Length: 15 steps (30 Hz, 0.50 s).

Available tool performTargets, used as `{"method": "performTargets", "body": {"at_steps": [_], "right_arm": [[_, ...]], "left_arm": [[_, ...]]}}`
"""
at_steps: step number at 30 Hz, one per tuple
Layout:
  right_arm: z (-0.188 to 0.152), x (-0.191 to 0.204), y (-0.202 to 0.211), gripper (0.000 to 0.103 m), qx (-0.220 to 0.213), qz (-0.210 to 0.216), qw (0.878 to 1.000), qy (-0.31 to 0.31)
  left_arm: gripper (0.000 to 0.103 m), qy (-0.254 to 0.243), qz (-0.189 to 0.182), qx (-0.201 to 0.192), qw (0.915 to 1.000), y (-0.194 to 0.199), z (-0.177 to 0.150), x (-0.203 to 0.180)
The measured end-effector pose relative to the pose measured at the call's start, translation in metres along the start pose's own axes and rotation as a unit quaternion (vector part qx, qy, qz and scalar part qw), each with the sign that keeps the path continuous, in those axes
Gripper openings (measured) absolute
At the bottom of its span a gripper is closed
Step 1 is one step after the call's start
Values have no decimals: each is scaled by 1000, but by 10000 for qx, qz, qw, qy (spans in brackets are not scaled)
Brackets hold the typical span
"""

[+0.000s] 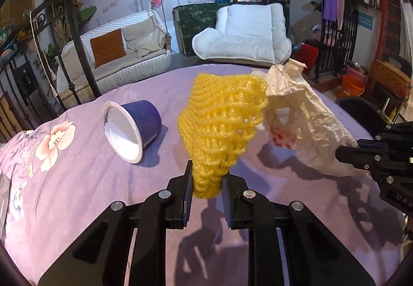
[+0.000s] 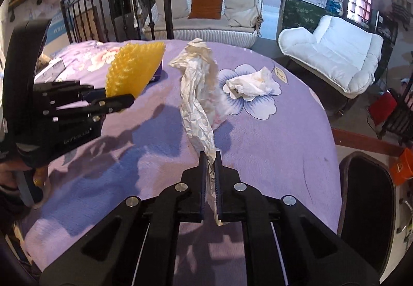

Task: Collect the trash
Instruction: 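Grasp the yellow foam net with the left gripper while the right gripper grasps the crumpled white paper, then carry the crumpled white paper over the black bin and open the right gripper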

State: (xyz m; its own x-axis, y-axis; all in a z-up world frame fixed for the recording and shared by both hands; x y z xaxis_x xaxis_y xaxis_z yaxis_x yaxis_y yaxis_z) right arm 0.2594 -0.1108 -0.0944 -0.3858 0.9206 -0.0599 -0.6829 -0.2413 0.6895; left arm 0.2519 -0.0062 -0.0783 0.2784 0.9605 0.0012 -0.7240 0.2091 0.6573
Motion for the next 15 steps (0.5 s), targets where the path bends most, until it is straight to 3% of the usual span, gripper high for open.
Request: {"method": "performTargets", "body": {"at_steps": [9,15], "right_arm": [[-17,-32,53,7,-361,-106,9968,-711],[-36,-77,85,7,-540,-491,9897,-1234]], "left_arm": [[20,67,-489,-256,9985,19,2,-52],[20,-126,-763,-362,9963,18,6,-89]]}}
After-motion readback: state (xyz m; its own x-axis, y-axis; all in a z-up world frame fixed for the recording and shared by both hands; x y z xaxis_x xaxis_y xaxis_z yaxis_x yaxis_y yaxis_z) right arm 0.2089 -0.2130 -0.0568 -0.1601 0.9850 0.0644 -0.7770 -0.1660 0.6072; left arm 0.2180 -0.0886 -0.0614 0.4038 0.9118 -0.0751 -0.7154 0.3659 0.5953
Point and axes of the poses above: each gripper's, at about its wrist camera, not at the fingertips, and y roughly against the way its jaws point, x to its left, z to its top, the point moved 9 cm from there along -y, roughly the way its jaws point, and after that the axes turned 8 degrees about -z, right-handed, at the moved point
